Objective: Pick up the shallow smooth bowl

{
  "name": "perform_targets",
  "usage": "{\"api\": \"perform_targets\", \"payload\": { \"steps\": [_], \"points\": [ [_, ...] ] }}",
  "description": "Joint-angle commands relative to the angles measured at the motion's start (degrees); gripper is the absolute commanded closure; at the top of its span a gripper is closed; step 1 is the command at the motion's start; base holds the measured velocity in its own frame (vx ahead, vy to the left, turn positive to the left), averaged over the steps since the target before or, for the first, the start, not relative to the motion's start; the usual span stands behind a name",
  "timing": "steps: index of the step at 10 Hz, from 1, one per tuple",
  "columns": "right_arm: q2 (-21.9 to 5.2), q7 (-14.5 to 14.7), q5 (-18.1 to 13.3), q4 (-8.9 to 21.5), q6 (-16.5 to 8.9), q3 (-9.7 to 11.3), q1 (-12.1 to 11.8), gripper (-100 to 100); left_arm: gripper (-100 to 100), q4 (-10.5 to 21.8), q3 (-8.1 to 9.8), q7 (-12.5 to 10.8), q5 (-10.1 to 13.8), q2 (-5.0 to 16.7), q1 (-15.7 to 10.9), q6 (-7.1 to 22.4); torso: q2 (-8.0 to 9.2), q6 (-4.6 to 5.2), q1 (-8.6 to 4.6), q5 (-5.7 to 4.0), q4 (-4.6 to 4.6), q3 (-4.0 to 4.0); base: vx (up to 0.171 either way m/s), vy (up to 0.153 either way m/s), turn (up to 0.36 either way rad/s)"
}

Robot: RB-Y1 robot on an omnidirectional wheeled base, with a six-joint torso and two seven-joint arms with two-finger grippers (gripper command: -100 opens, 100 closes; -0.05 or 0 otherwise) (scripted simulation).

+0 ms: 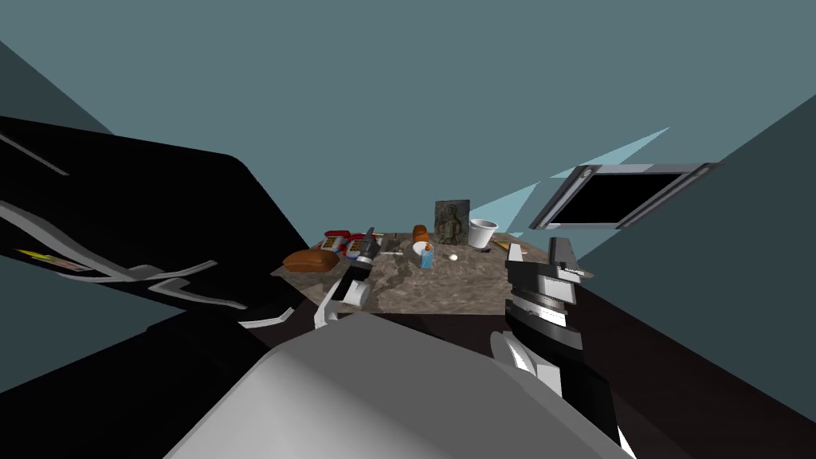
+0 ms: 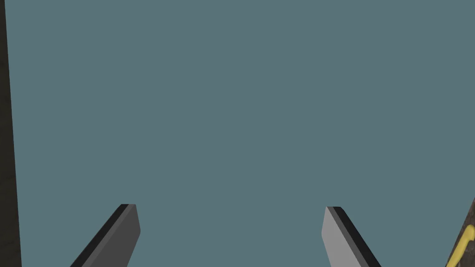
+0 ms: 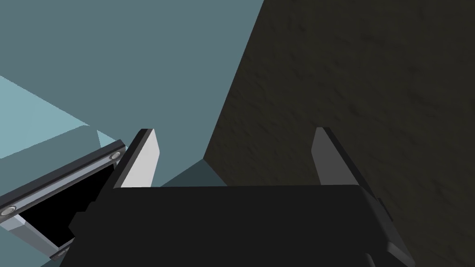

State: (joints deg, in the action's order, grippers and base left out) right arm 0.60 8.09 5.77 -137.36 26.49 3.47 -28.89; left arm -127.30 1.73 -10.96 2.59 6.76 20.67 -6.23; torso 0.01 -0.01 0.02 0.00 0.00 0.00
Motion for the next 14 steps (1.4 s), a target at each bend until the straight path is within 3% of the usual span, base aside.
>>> {"api": "perform_targets", "payload": {
  "steps": [1,4,14],
  "points": [
    [0.0,0.0,0.0,0.0,0.0,0.0,0.0,0,-100,1.33,0.11,-0.07,0.39,0.58,-1.35,2.86,0.0,0.0,0.0,0.0,0.0,0.0,-0.005,0.0,-0.072],
    [0.0,0.0,0.0,0.0,0.0,0.0,0.0,0,-100,2.31,0.25,-0.16,0.8,1.19,-2.59,6.25,-0.01,0.02,-0.02,0.0,0.0,-0.01,-0.004,0.001,-0.061],
    [0.0,0.0,0.0,0.0,0.0,0.0,0.0,0,-100,7.73,0.87,-0.48,3.05,4.34,-9.55,22.69,-0.02,0.01,-0.02,0.0,-0.01,-0.01,-0.002,-0.001,-0.075]
  ]
}}
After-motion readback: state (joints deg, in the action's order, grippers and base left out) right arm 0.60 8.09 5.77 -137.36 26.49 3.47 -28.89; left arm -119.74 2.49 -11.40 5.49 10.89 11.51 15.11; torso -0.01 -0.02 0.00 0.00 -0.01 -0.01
